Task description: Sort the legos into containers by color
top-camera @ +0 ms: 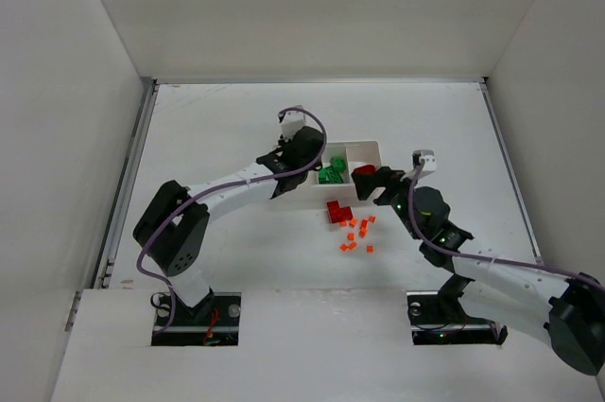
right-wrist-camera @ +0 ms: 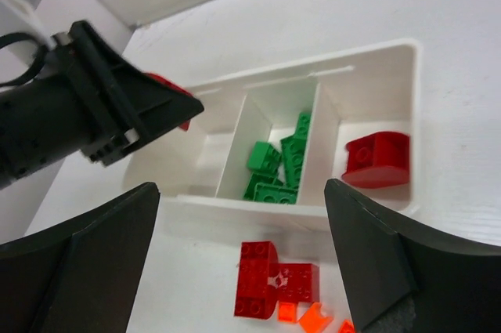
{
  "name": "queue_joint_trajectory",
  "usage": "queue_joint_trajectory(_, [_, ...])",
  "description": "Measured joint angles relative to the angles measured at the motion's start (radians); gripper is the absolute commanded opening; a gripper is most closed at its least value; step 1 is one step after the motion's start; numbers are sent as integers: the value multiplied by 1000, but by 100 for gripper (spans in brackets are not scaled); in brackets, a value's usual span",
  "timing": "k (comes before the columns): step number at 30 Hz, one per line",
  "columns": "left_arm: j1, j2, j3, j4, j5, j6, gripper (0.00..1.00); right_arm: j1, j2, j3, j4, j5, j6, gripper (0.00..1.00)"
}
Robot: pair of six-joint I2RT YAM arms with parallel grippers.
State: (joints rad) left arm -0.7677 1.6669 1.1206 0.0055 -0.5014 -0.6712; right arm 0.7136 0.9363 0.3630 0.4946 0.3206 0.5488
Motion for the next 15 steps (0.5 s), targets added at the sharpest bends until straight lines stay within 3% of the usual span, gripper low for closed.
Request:
queue_joint_trajectory(2, [-32, 0, 37, -5, 26, -7, 4, -28, -47, -13, -13, 24, 10, 82])
queue_joint_trajectory(5, [-87, 4, 99, -2, 61, -18, 4, -84, -124, -32, -39, 59, 33, 50])
queue_joint_trajectory(7, [-121, 17, 143, 5, 80, -24, 4, -130, -174, -42, -63, 73, 60, 39])
queue_joint_trajectory(10, [-161, 62, 210, 15, 104, -29, 4, -188, -208, -48, -97, 80, 96, 34])
queue_joint_trajectory(15, [-201, 126, 246, 19, 126, -34, 5, -206, -208, -50, -137, 78, 121, 38])
